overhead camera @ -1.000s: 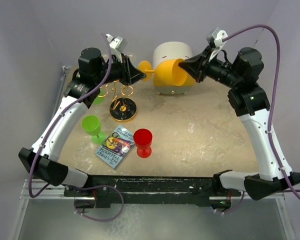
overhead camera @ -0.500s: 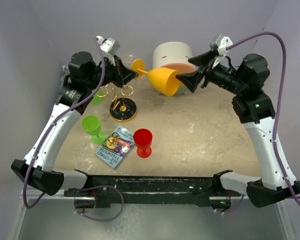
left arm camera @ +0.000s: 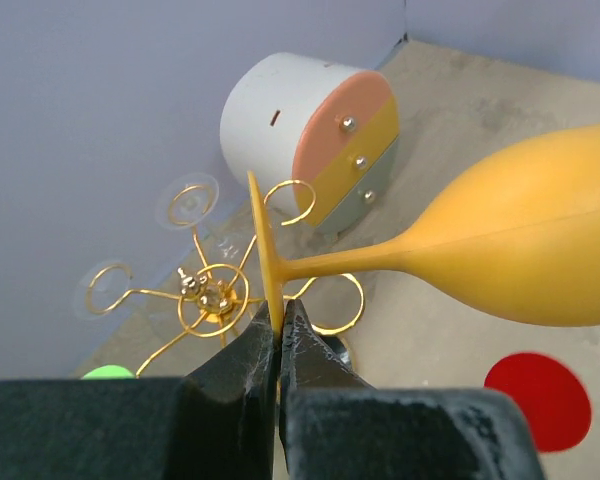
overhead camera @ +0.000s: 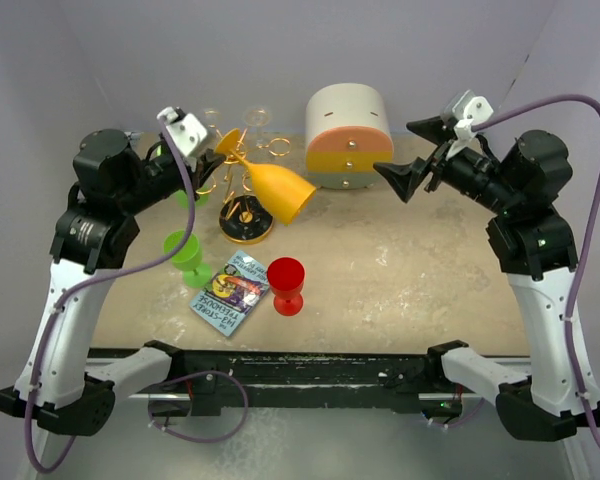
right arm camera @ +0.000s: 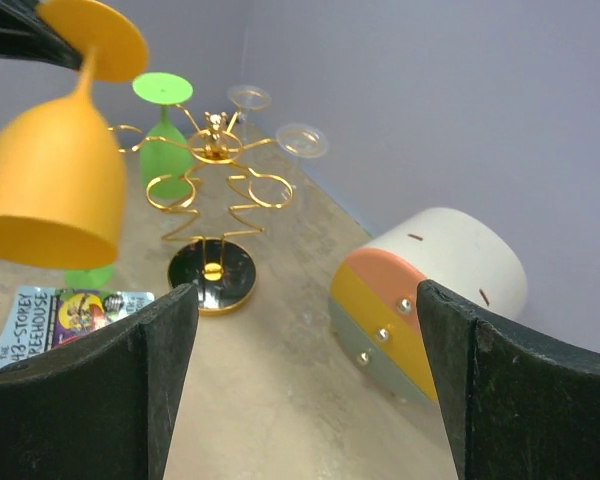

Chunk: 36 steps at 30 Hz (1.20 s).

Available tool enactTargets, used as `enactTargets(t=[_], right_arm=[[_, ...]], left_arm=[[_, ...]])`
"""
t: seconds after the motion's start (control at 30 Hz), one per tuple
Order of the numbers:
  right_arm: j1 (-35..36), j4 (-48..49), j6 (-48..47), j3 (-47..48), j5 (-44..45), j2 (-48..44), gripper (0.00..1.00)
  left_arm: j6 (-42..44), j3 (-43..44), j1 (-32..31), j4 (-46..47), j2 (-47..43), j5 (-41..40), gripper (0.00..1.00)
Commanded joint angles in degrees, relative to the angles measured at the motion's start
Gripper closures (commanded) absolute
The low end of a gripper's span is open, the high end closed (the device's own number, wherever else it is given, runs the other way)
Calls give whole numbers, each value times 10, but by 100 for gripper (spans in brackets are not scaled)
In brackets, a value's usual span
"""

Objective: Place the wine glass upside down on the wine glass rack

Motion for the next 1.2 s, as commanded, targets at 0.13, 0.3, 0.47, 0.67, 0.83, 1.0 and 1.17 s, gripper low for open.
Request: enactTargets(t=[0.13,0.3,0.47,0.67,0.83,1.0,1.17], right_arm=[[-40,15,-44,-86,103,-12,8],[-63,46,-63,-163,130,-28,8],[-69,77,-79,-219,147,-40,8],[-78,119,-78,-267,155,-41,8],[-92,120,-80,-277,152,-50,8],[-100,121,-78,-286,148,-57,8],[-104,119,-76,-288,137,-59,8]], left_arm=[[304,23,-13,-174,-39,-90,100],[387,14,-13,-256,-61,-165,100],[432,2,-13,-286,-76,-261,100],[462,-16,-10,-297,-83,-337,100],[475,-44,-5,-243,-77,-385,100],[504,-85,-5,-164,-66,-420,100],[525,-101,-6,-90,-49,-448,100]])
